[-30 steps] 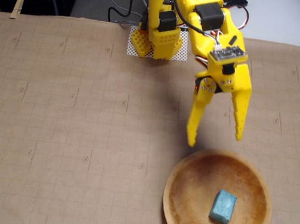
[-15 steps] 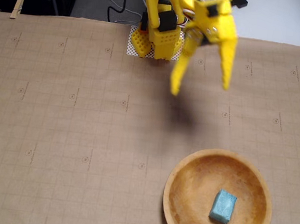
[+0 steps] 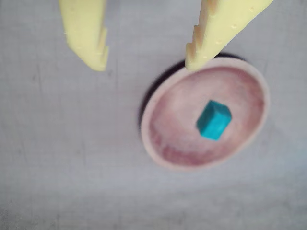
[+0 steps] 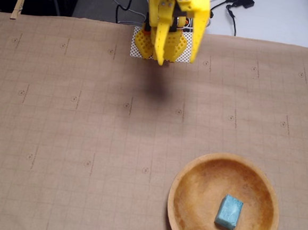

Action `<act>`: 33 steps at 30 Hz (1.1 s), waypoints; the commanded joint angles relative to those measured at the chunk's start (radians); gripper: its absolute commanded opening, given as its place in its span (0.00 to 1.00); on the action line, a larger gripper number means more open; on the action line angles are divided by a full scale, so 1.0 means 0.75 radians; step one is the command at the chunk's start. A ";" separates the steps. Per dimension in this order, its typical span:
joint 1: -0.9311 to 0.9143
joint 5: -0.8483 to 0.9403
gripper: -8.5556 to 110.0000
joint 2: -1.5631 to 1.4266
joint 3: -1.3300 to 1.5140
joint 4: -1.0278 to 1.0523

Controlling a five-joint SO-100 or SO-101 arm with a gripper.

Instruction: Grasp a blue block and put it in the bowl.

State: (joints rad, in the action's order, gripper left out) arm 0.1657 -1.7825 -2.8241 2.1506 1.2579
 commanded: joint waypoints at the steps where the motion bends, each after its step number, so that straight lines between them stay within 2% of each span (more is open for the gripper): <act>1: -0.065 0.076 0.15 -0.074 0.025 0.045; 8: -0.112 0.139 0.09 -0.340 0.284 0.053; 22: -0.112 0.141 0.08 -0.800 0.740 0.059; 33: -0.108 0.139 0.08 -0.820 1.025 0.045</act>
State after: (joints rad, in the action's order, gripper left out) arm 0.0844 -1.6874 -3.4315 2.9130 1.3023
